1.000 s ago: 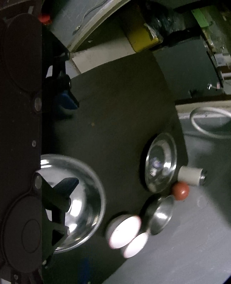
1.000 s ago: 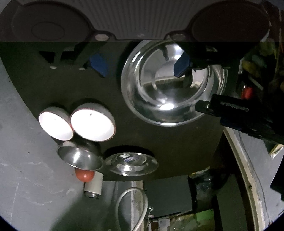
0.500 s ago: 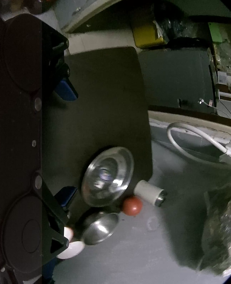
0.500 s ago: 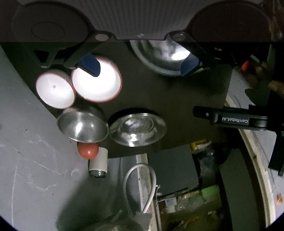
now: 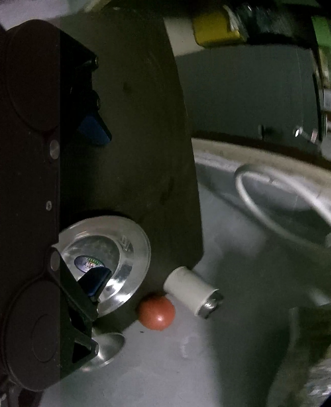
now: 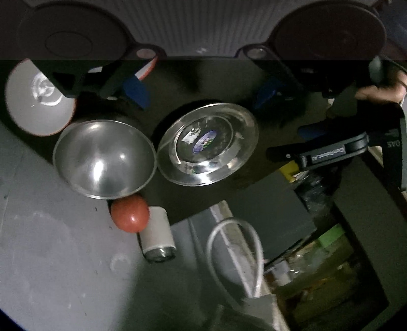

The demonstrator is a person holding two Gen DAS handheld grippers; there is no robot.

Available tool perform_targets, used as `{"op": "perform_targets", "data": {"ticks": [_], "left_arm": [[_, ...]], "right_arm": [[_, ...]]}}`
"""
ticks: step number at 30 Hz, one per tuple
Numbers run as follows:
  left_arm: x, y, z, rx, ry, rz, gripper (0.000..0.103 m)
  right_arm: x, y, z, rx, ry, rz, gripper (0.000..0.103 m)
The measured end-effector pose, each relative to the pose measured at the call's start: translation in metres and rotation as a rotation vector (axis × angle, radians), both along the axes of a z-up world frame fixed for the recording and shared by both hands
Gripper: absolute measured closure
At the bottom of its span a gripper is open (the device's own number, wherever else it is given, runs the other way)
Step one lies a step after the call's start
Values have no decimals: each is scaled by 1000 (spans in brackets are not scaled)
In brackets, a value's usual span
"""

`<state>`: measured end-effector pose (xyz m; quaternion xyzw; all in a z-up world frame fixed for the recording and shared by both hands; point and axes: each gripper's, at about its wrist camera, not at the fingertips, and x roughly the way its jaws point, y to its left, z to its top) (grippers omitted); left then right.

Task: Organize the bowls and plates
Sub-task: 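Grip the rim of the small logo steel plate with both tools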

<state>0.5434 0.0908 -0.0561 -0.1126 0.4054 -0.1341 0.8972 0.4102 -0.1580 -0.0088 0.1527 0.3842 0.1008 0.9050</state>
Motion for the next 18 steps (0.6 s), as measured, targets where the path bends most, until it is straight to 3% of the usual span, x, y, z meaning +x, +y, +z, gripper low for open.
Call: {"op": "perform_targets", "data": {"ticks": [3, 11, 17, 18], "left_arm": [[16, -13, -4, 54, 39, -31, 1], [23, -19, -12, 92, 59, -51, 5], [23, -25, -12, 89, 48, -62, 42], [24, -24, -12, 82, 52, -60, 52]], "right_arm": [[14, 2, -10, -10, 21, -27, 26], [34, 7, -25, -17, 70, -53, 43], [41, 12, -34, -42, 74, -56, 64], [42, 14, -35, -56, 71, -55, 67]]}}
